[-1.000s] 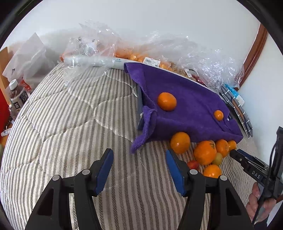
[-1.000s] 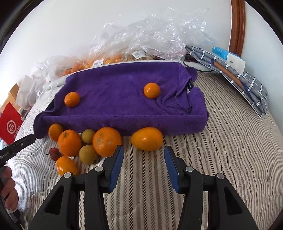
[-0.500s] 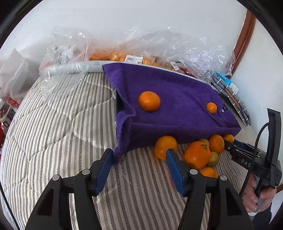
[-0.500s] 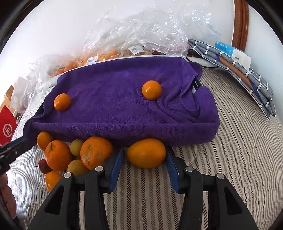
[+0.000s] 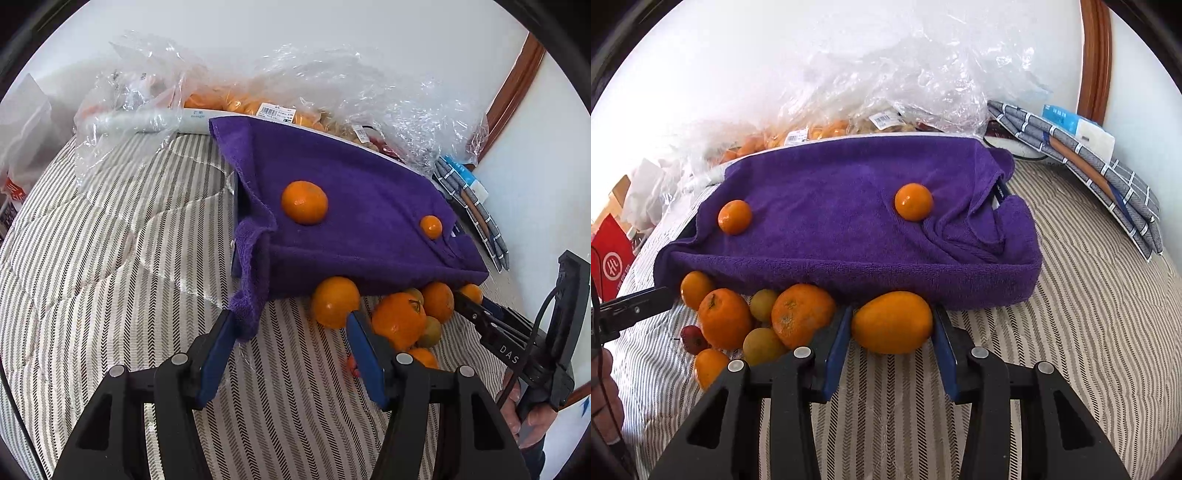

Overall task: Organize fruits
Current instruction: 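Close the right tool on the large yellow-orange fruit beside the towel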

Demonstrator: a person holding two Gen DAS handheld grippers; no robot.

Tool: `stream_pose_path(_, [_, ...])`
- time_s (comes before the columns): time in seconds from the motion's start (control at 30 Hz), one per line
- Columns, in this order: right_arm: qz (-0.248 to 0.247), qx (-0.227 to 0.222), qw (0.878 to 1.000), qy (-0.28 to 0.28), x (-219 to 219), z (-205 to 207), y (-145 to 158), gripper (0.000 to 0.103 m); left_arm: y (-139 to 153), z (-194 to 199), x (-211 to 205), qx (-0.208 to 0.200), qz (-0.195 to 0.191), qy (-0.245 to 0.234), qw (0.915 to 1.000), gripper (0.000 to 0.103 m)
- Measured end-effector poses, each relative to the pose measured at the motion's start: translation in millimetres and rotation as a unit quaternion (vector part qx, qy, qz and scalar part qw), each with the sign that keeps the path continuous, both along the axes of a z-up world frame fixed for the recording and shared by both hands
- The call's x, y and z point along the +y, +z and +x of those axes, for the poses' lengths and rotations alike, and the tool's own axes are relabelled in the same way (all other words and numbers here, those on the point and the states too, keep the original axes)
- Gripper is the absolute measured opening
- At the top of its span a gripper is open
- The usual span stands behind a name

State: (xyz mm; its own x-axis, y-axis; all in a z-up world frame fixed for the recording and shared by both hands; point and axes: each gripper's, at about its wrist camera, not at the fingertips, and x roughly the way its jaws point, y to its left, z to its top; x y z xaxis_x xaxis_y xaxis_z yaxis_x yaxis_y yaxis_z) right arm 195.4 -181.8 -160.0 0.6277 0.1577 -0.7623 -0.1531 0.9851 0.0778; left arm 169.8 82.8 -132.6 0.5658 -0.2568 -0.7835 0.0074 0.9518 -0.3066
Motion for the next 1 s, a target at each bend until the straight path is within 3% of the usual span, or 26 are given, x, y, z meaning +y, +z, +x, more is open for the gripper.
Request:
stream_pose_path(0.43, [0.026, 0.003, 0.999, -0.022, -25, -7, 2, 0.043, -5, 5, -8, 0.004, -0.017, -0.002, 0.9998, 0.059])
stream_pose_path(1.0, [0.033, 0.006, 0.999, -0.021, -27, -4, 0, 0.043, -6, 14, -22, 0.007, 0.005, 0.009, 0.9999, 0.058])
